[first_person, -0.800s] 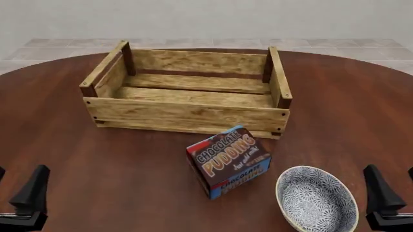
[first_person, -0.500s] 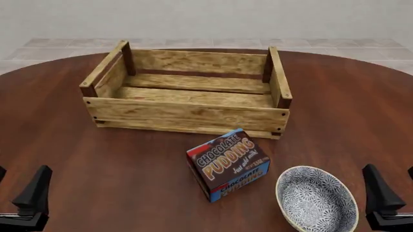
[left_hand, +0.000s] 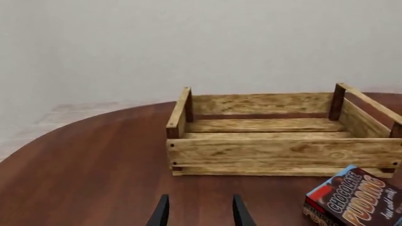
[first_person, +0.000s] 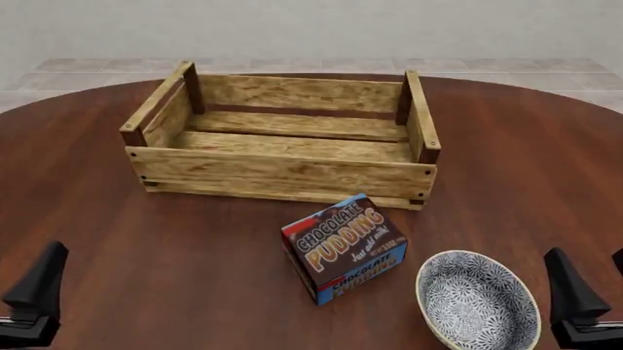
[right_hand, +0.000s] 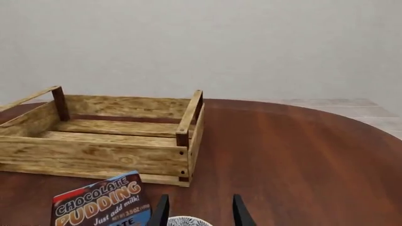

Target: Pick up the salad dressing and put it in the tray.

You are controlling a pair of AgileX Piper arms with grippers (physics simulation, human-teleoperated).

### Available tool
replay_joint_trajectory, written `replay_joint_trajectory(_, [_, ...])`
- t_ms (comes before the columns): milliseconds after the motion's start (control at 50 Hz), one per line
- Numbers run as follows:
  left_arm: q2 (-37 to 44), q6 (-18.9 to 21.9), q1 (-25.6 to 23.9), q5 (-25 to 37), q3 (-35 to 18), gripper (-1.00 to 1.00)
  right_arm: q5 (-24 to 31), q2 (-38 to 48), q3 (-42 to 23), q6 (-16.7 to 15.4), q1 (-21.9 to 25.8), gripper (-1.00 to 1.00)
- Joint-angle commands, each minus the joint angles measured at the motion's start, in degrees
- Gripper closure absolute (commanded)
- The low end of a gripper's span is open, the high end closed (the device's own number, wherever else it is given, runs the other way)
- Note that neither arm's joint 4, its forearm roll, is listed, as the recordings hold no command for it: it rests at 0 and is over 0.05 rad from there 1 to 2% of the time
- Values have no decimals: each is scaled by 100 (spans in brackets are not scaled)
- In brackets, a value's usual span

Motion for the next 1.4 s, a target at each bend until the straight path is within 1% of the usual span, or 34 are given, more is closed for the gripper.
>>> replay_joint_trajectory(20, [38,277,55,537,-529,-100,-8,6,10,-4,55,-100])
replay_joint_trajectory(100, [50,331,106,623,-620,-100,-2,8,2,-17,72,-100])
replay_joint_trajectory(180, [46,257,157,864,-827,-100,6,8,-9,-13,78,-100])
replay_joint_trajectory(300, [27,308,321,1264,-1189,-100,7,14,-6,16,63,-100])
replay_joint_trajectory(380, [49,334,402,1422,-1269,-100,-25,33,13,29,40,-100])
replay_joint_trajectory(420, [97,337,577,1499,-1314,-100,-39,45,12,44,6,-100])
replay_joint_trajectory(520, [46,414,754,1761,-1493,-100,-26,50,-8,30,12,-100])
replay_joint_trajectory(600, [72,388,930,1883,-1618,-100,-40,54,8,6,21,-100])
replay_joint_trajectory(680, [181,288,1252,2002,-1756,-100,-24,63,-4,-4,19,-100])
replay_joint_trajectory(760, [278,363,1511,2099,-1876,-100,-5,47,-16,-20,-12,-100])
replay_joint_trajectory(840, [356,262,1647,2168,-1964,-100,6,41,-23,-30,-29,-100])
replay_joint_trajectory(880, [278,439,1721,2248,-2006,-100,15,25,-17,-19,-56,-100])
replay_joint_trajectory(1080, [204,487,2032,2640,-2257,-100,2,13,9,-52,-81,-100])
replay_joint_trajectory(1120, [211,519,2153,2676,-2249,-100,12,14,-2,-62,-75,-100])
replay_joint_trajectory(1200, [164,646,2242,2741,-2264,-100,-1,13,3,-100,-52,-100])
replay_joint_trajectory(1280, [124,689,2290,2782,-2253,-100,15,9,-15,-94,-68,-100])
replay_joint_trajectory(1380, [173,737,2483,2755,-2118,-100,-11,12,11,-68,-98,-100])
replay_joint_trajectory(1400, [145,822,2568,2781,-2068,-100,-11,16,10,-66,-99,-100])
